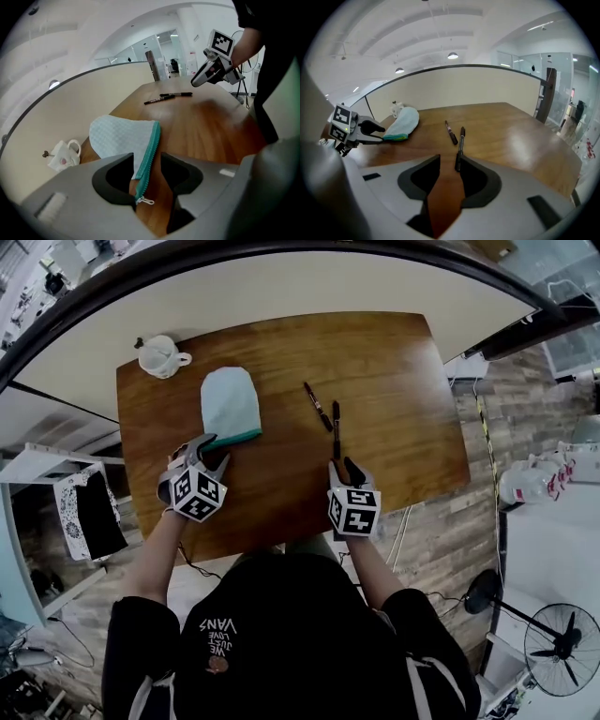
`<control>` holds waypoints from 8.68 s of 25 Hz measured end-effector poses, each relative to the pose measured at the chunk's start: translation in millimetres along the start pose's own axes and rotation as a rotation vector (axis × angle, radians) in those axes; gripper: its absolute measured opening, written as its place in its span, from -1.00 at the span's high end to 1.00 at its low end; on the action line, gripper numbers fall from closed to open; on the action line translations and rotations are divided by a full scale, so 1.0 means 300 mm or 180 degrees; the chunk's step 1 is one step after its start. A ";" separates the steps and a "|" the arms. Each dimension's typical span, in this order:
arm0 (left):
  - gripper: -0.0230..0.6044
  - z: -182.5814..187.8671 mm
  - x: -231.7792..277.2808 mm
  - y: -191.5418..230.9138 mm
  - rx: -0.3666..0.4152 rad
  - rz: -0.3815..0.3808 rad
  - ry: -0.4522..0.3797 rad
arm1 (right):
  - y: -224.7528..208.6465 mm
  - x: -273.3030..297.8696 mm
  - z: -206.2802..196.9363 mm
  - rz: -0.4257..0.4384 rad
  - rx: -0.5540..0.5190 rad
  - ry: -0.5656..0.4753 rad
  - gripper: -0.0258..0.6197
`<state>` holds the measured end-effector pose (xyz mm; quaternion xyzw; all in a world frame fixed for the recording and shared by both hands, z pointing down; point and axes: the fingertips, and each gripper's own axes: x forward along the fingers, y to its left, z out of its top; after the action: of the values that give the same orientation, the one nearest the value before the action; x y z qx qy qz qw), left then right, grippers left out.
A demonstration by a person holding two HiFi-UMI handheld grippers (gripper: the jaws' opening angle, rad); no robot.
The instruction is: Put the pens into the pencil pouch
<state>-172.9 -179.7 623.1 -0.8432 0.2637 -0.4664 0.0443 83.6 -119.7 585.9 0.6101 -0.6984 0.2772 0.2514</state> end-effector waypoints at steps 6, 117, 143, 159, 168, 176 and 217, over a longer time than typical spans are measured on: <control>0.37 -0.010 0.048 0.005 0.0069 -0.0119 0.0099 | -0.041 0.094 -0.006 0.0009 -0.0031 0.0134 0.54; 0.78 0.338 0.002 -0.034 -0.2323 -0.0768 -0.0994 | 0.057 0.126 0.079 0.0716 -0.0533 0.0089 0.72; 0.78 0.436 -0.052 -0.122 -0.2064 -0.1078 -0.1304 | 0.400 0.075 0.128 0.1477 -0.1296 0.0037 0.72; 0.78 0.438 -0.033 -0.111 -0.2249 -0.1251 -0.1421 | 0.403 0.183 0.180 0.1531 -0.1089 0.0013 0.69; 0.78 0.425 0.024 -0.084 -0.2258 -0.1195 -0.1347 | 0.278 0.111 0.153 0.1224 -0.0625 -0.0065 0.69; 0.78 0.387 0.070 -0.075 -0.2224 -0.1083 -0.1174 | 0.177 0.006 0.098 0.0887 -0.0290 -0.0121 0.69; 0.87 0.410 -0.599 -0.247 -0.2354 0.1079 -0.1634 | 0.137 -0.380 0.096 0.1391 -0.0830 -0.0536 0.88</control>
<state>-120.0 -49.9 440.7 -0.8354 0.5262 -0.1043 -0.1195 57.1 -54.3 483.5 0.4282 -0.8618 0.1808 0.2031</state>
